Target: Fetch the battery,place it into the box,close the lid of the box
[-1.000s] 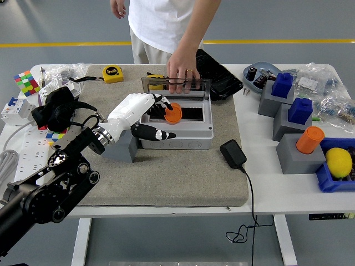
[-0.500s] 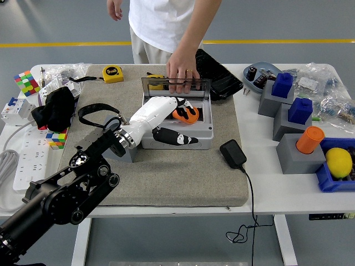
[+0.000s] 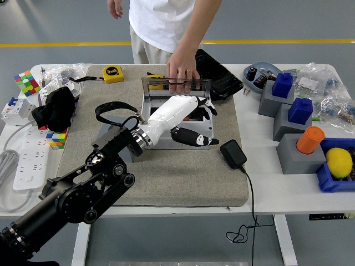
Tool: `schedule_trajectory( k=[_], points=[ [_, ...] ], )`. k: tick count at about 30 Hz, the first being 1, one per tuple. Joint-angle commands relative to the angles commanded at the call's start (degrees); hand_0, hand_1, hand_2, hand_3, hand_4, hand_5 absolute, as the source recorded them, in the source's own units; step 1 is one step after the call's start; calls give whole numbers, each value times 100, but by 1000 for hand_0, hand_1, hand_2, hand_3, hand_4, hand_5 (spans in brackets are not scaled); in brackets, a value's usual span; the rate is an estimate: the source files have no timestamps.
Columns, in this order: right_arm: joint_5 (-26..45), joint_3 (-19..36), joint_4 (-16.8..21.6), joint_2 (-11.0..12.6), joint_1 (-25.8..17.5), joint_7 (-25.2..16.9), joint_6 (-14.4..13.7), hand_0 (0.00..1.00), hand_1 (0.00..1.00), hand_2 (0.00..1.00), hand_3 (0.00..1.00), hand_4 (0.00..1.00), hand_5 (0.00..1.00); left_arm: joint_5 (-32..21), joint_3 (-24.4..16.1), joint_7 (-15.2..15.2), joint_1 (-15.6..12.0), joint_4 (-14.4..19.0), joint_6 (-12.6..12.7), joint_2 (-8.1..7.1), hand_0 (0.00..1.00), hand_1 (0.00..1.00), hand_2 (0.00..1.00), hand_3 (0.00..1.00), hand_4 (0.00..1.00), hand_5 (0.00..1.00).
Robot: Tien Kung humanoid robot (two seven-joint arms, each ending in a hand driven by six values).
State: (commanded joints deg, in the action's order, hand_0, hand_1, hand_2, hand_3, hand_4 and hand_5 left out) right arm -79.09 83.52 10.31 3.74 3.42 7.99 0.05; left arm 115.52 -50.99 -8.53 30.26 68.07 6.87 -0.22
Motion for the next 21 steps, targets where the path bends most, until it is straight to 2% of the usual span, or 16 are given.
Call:
schedule_trajectory(
  k=[4, 5, 10, 11, 16, 17, 21],
  points=[
    [-17, 4, 0, -1, -4, 6, 2, 643, 642, 670, 559, 983, 471, 1, -223, -92, 92, -6, 105, -21, 370, 544, 547, 587, 998, 424],
    [-5, -4, 0, -1, 0, 2, 1, 643, 641, 671, 559, 983, 471, 6, -314, -107, 133, -34, 131, -17, 547, 645, 650, 704, 998, 427],
    [48, -53, 0, -1, 20, -12, 0, 643, 641, 671, 559, 983, 471, 107, -760, -41, 327, -210, 158, -12, 547, 645, 650, 704, 998, 427],
    [53, -59, 0, 0, 23, -13, 0, 643, 642, 670, 559, 983, 470, 138, -846, -14, 362, -255, 153, -10, 750, 773, 757, 767, 998, 452],
    [35, -47, 0, 0, 19, -3, 1, 643, 642, 670, 559, 983, 470, 264, -1139, 71, 468, -504, 110, -2, 750, 773, 757, 767, 998, 452],
    [32, -44, 0, 0, 19, -1, 1, 644, 642, 670, 559, 983, 470, 282, -1166, 85, 474, -540, 105, -3, 791, 801, 781, 781, 998, 457],
    [33, -47, 0, -1, 13, 2, 2, 644, 642, 670, 559, 983, 470, 337, -1207, 157, 478, -726, 49, -14, 791, 801, 781, 781, 998, 457]
  ],
)
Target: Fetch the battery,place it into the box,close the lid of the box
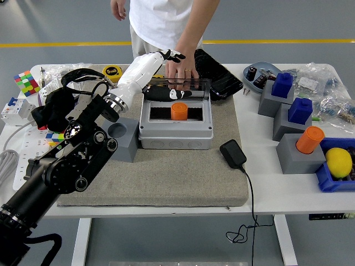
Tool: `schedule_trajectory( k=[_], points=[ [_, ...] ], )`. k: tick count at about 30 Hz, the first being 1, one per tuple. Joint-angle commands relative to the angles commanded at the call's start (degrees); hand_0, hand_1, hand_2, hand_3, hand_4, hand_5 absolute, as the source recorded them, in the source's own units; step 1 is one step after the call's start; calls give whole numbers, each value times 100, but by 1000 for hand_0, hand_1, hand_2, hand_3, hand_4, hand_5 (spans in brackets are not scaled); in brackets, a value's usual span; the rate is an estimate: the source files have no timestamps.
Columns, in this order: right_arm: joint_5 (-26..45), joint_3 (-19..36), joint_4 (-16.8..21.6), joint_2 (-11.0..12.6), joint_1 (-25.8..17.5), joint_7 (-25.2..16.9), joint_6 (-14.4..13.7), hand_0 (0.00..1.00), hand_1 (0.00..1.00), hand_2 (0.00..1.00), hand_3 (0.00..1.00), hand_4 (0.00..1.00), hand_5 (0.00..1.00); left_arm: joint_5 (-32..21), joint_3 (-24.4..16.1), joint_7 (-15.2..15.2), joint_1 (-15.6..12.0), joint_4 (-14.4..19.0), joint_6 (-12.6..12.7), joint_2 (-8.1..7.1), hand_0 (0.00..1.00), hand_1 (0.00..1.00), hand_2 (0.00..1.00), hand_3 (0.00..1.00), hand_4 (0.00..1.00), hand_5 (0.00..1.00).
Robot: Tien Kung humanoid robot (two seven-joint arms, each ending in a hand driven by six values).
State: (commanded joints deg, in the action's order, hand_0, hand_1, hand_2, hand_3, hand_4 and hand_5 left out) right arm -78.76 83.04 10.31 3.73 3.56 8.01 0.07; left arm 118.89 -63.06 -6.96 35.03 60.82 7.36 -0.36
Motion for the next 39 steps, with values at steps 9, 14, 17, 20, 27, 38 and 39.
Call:
schedule_trajectory(
  k=[9, 14, 17, 20, 27, 38, 39],
  points=[
    [44, -36, 0, 0, 6, -13, -1, 644, 642, 670, 559, 983, 470, 95, 160, 328, -22, -216, -282, -75, 716, 767, 759, 771, 998, 476],
    [43, -30, 0, 13, -9, -23, -10, 644, 641, 669, 559, 983, 469, 23, 208, 438, -90, -9, -349, -160, 608, 707, 716, 757, 998, 479],
    [35, -23, 0, 13, -17, -24, -11, 644, 641, 669, 559, 983, 469, 28, 180, 553, -175, 140, -422, -158, 608, 707, 716, 757, 998, 479],
    [38, -34, 0, 10, -18, -25, -8, 644, 641, 669, 558, 982, 469, -6, 192, 628, -250, 282, -476, -162, 542, 668, 691, 750, 998, 483],
    [55, -69, 0, 17, -13, -32, -7, 644, 641, 669, 559, 982, 468, -237, 382, 878, -464, 820, -623, -268, 467, 623, 661, 728, 998, 510],
    [131, -116, 0, 17, -20, -64, -11, 644, 641, 669, 558, 982, 468, -650, 761, 1101, -778, 1343, -759, -455, 431, 600, 648, 708, 998, 522],
    [197, -157, 0, 14, -22, -77, -8, 644, 641, 669, 558, 982, 468, -682, 790, 1108, -807, 1385, -764, -486, 431, 600, 648, 708, 998, 522]
  ],
)
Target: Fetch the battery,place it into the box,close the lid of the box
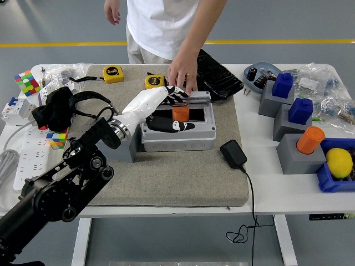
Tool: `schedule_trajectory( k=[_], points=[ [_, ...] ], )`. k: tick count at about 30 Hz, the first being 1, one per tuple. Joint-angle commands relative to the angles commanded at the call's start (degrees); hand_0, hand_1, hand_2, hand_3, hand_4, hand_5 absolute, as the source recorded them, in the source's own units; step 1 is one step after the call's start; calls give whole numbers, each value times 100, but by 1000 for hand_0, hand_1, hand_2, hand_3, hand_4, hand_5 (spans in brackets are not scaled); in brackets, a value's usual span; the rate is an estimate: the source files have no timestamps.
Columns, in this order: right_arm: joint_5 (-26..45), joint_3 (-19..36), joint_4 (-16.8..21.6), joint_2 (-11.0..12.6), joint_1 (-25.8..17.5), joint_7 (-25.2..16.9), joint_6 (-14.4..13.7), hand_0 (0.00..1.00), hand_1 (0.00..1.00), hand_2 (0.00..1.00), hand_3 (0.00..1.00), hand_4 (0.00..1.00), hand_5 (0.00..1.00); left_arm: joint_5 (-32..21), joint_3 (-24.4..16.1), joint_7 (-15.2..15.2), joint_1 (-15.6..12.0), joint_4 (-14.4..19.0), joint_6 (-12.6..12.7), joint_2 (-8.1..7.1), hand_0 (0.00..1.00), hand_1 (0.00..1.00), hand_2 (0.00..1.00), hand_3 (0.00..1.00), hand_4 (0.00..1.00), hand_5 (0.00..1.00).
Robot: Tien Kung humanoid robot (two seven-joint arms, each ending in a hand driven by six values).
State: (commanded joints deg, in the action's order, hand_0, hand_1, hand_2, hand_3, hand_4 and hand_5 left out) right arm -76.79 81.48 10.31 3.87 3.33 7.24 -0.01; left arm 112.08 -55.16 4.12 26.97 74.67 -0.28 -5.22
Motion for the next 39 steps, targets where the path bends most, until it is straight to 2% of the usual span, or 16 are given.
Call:
schedule_trajectory(
  k=[3, 9, 14, 19, 23, 30, 35, 39],
  points=[
    [20, -18, 0, -9, -3, -13, -2, 644, 641, 669, 558, 982, 468, -48, 25, 17, -48, 119, -8, -51, 431, 600, 648, 708, 998, 522],
    [-24, 19, 0, -15, -3, -2, 0, 644, 641, 669, 558, 982, 469, -213, -122, -67, -161, 562, 63, -103, 422, 600, 646, 709, 998, 523],
    [-51, 57, 0, -13, 6, 7, -2, 644, 641, 669, 558, 982, 468, -489, -380, -428, -342, 813, 307, -101, 421, 601, 647, 712, 998, 525],
    [-155, 147, 0, -21, 4, 36, 3, 644, 641, 669, 558, 981, 468, -1234, -881, -1093, -675, 740, 747, 20, 463, 624, 654, 715, 998, 527],
    [-231, 227, 0, -12, 21, 61, 2, 644, 641, 669, 558, 981, 467, -1678, -1346, -1416, -982, 689, 916, 98, 468, 627, 653, 715, 998, 527],
    [-327, 349, 0, 15, 46, 84, 4, 644, 641, 670, 558, 981, 468, -2769, -2140, -1791, -1381, 592, 1094, 145, 474, 626, 651, 709, 998, 522],
    [-358, 384, 0, 31, 68, 88, 8, 644, 640, 669, 558, 981, 468, -2974, -2720, -2015, -1591, 511, 1119, 151, 471, 623, 645, 708, 998, 513],
    [-360, 379, 0, 42, 87, 85, 12, 644, 640, 669, 558, 981, 468, -3250, -2978, -2080, -1772, 539, 1126, 126, 471, 623, 645, 708, 998, 513]
  ],
)
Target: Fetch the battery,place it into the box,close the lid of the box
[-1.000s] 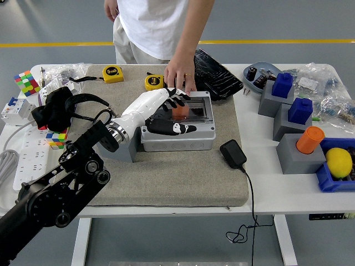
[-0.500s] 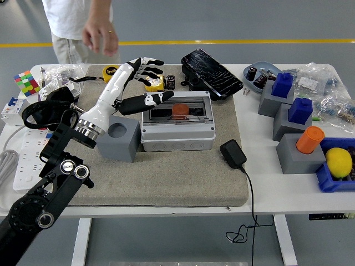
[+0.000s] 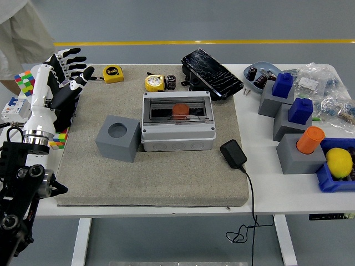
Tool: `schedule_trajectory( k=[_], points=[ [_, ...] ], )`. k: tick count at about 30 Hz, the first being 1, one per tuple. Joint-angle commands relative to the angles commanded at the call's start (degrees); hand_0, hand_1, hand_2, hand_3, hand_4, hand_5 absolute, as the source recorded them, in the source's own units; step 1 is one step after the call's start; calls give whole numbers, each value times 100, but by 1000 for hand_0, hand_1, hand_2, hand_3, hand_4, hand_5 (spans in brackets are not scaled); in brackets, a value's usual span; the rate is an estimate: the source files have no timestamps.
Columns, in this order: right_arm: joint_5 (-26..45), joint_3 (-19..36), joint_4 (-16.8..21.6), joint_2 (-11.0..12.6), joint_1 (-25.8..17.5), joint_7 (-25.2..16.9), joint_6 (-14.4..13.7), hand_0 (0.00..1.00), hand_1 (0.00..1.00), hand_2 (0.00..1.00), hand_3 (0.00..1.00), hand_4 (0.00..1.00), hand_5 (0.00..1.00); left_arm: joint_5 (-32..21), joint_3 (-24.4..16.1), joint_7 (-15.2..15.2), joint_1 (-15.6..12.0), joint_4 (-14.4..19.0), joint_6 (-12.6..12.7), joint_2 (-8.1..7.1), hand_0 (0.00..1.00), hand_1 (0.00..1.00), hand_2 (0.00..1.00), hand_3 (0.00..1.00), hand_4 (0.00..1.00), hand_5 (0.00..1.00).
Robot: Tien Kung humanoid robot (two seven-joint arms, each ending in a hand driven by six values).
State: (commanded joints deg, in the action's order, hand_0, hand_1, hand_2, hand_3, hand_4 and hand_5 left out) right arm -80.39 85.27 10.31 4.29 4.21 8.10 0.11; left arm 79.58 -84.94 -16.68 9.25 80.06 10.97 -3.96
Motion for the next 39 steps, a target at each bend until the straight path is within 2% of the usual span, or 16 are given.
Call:
schedule_trajectory(
  k=[4, 7, 11, 19, 23, 27, 39],
  points=[
    [-26, 10, 0, 7, 25, 17, 7, 643, 641, 669, 558, 980, 467, -698, 119, 11, -46, -99, -91, -146, 470, 618, 639, 701, 998, 520],
    [-9, -36, 0, 24, 52, 13, 13, 643, 641, 669, 558, 980, 467, -629, 116, 53, -108, -84, -105, -220, 470, 618, 639, 701, 998, 520],
    [-3, -64, 0, 35, 95, 21, 20, 643, 642, 669, 558, 980, 467, -476, -25, 109, -191, -28, -127, -226, 470, 618, 640, 701, 998, 520],
    [-7, -101, 0, 69, 161, 4, 3, 643, 641, 669, 558, 980, 467, -492, -218, 240, -261, -101, -224, -358, 469, 618, 640, 699, 998, 515],
    [-49, -93, 0, 55, 149, 34, 22, 643, 641, 669, 558, 981, 467, -425, -305, 293, -284, -85, -245, -339, 469, 618, 641, 700, 998, 507],
    [-34, -125, 0, 44, 150, 45, 35, 643, 642, 669, 558, 981, 467, -640, -252, 377, -284, -65, -324, -336, 468, 618, 639, 699, 998, 489],
    [33, -152, 0, 49, 168, -2, 0, 643, 640, 669, 558, 981, 469, -542, -203, 448, -300, -23, -397, -338, 471, 618, 638, 696, 998, 479]
  ],
)
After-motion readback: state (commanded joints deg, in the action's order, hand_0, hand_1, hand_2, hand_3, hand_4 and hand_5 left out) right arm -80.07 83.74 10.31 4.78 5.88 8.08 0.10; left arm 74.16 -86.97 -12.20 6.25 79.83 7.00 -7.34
